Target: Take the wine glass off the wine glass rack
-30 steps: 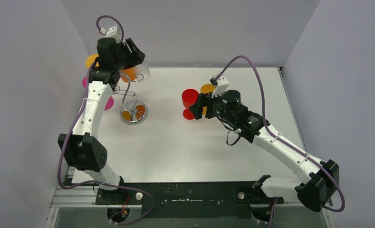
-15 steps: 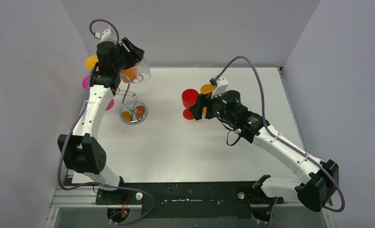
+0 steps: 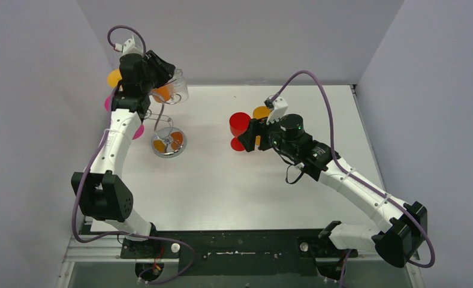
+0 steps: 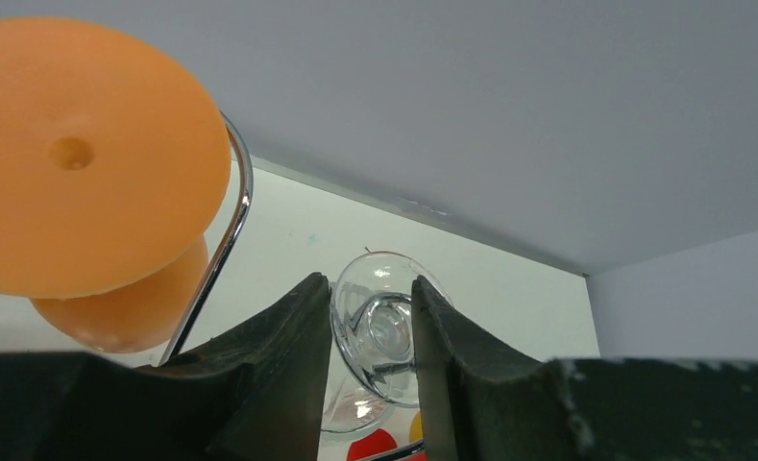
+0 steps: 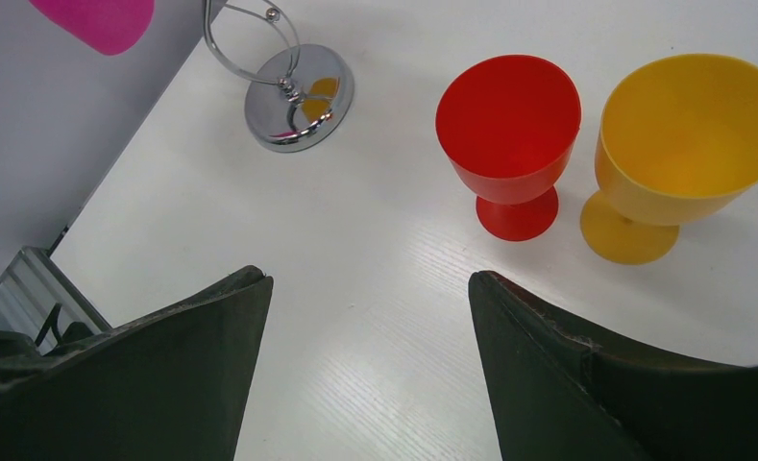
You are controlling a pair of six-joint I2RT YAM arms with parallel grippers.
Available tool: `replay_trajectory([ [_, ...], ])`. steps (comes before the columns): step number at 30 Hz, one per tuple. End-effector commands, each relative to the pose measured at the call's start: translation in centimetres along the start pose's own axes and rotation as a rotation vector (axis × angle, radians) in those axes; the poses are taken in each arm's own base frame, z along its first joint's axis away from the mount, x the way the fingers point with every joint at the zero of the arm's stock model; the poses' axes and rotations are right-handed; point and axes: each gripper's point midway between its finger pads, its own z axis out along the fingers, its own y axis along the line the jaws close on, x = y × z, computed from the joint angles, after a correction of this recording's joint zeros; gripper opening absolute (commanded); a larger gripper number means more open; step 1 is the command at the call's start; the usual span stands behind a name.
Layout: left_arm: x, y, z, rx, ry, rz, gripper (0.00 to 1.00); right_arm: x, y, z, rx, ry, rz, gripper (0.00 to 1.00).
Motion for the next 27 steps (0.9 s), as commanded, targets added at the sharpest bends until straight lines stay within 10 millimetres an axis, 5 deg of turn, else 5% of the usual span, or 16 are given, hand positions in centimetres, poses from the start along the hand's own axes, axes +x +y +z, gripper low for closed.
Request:
replay_trajectory([
  [1, -1.5, -0.5, -0.9, 0.009, -0.046, -0.006, 0.30, -2.1, 0.5, -0.5, -0.022, -0.075, 0.011, 0.77],
  [18, -1.9, -0.6, -1.8, 0.015, -0.071, -0.033, 0.00, -1.9, 0.7, -0.3, -0.029, -0.062, 0.021, 0.77],
  [27, -3.0, -1.8, -2.9, 0.066, -0.105, -0.089, 0.00, -1.8, 0.7, -0.2, -0.030, -0.059, 0.029, 0.77],
])
